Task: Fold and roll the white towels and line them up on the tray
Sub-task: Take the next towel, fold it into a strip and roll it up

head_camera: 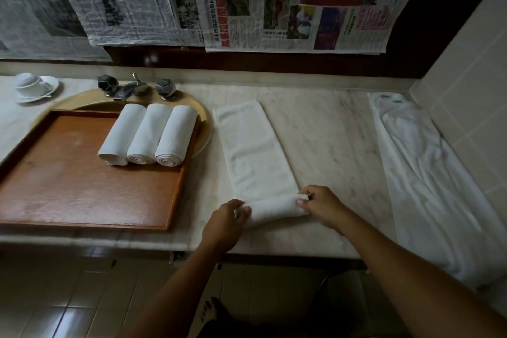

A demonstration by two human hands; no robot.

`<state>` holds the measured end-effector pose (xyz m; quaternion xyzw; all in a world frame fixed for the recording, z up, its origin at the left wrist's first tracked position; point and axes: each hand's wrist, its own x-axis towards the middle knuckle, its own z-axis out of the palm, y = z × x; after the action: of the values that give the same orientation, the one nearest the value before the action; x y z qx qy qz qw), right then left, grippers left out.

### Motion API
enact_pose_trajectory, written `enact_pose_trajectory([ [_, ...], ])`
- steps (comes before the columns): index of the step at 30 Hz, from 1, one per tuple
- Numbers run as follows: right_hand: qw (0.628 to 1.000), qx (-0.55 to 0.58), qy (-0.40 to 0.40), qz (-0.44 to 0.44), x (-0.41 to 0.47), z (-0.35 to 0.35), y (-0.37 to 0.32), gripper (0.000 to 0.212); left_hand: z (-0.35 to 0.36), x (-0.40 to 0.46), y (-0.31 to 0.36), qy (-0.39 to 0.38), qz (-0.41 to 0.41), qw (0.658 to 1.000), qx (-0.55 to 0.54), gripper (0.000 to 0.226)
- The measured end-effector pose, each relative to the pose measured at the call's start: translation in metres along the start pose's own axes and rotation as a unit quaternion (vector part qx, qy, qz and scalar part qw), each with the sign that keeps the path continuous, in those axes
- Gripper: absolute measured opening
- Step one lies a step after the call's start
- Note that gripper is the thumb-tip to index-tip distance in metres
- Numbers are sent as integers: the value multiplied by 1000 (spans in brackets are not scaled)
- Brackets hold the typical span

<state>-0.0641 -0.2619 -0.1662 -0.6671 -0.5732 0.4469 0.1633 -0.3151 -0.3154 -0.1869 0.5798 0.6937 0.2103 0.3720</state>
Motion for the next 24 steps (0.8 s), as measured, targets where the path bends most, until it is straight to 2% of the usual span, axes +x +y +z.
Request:
enact_pose_trajectory([
  [3,997,-49,43,34,9,2,-9,21,-5,6,5,10,-43,999,1,33],
  [6,988,-135,76,19,11,4,-13,17,-3,1,6,99,11,992,81,27],
  [8,965,-228,119,-47,5,8,-10,9,2,-5,1,153,92,974,138,17],
  [10,921,-313,159,-167,-4,16,3,10,9,-8,-5,171,185,942,221,7],
  [12,900,-320,172,-240,-14,22,21,14,12,-10,-11,180,248,911,275,10],
  [13,905,-301,169,-247,-18,22,29,21,12,-12,-12,177,260,904,290,16],
  [15,925,-261,144,-237,-23,21,41,34,13,-19,-15,154,248,901,321,37],
  [17,947,-218,119,-204,-27,20,44,39,15,-25,-17,135,225,917,299,45],
  [19,971,-151,113,-148,-28,20,40,37,16,-30,-13,120,189,956,190,38],
  [21,986,-93,93,-104,-26,17,34,29,13,-29,-3,90,114,986,78,36],
  [24,996,-23,39,-79,-15,9,24,17,5,-16,2,32,29,999,20,38],
])
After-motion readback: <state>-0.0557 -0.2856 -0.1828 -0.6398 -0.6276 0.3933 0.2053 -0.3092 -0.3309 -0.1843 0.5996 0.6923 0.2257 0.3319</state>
